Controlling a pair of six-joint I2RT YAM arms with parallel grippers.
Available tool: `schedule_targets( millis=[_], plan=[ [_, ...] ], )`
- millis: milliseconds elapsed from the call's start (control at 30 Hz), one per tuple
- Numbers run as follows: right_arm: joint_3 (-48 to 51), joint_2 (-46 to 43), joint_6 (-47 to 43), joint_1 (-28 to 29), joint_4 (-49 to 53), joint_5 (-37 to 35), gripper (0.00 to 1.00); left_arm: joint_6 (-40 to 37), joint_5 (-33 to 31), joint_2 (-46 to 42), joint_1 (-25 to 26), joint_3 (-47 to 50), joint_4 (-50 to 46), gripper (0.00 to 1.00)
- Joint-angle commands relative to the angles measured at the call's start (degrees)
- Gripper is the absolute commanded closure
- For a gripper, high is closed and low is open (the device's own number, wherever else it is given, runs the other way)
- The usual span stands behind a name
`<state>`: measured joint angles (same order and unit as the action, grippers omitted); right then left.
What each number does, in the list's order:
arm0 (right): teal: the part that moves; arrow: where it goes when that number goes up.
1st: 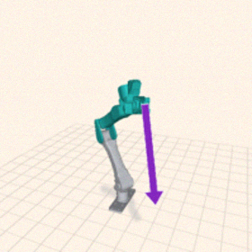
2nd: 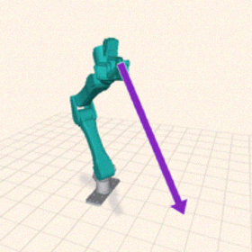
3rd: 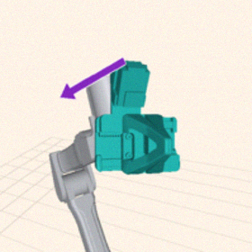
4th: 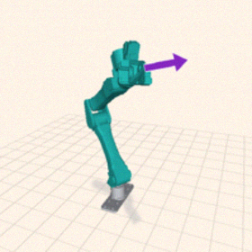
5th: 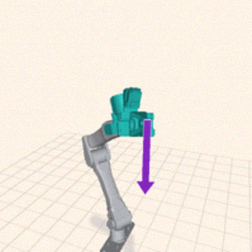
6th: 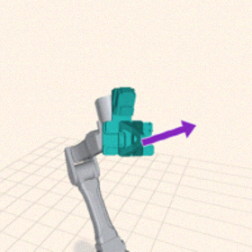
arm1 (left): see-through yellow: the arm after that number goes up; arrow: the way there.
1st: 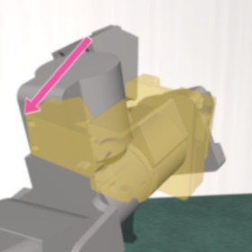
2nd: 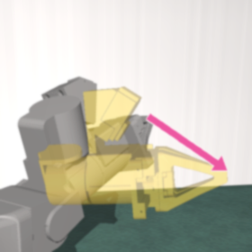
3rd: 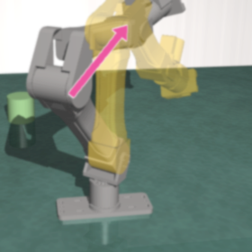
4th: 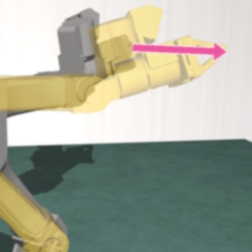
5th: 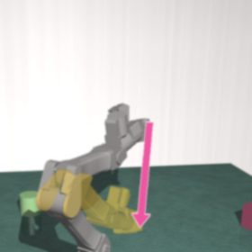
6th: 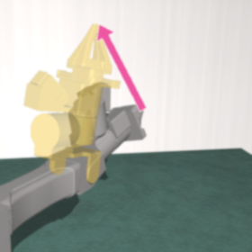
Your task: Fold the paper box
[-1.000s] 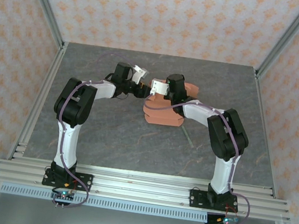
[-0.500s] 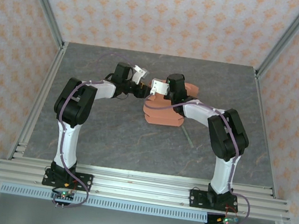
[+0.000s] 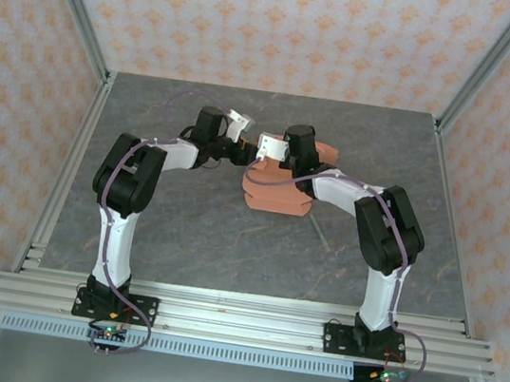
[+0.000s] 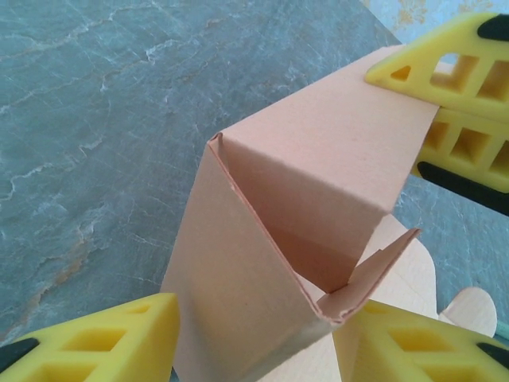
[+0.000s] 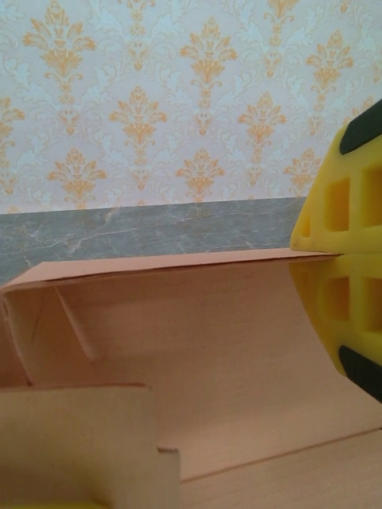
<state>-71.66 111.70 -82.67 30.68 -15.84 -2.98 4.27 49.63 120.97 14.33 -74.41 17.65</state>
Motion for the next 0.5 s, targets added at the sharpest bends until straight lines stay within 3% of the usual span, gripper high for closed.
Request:
schedule_targets(
  millis=[0,467],
  plan=[
    [-0.6,-1.7,2.3,0.2,3.7,2.9,1.0,3.5,-4.0,-0.1,0.6,0.6,7.4,0.47],
    [-1.4,-1.7,3.9,0.6,4.0,3.3,1.0,7.8,-11.8,-1.6,2.2,5.6,15.7,0.48]
  ],
)
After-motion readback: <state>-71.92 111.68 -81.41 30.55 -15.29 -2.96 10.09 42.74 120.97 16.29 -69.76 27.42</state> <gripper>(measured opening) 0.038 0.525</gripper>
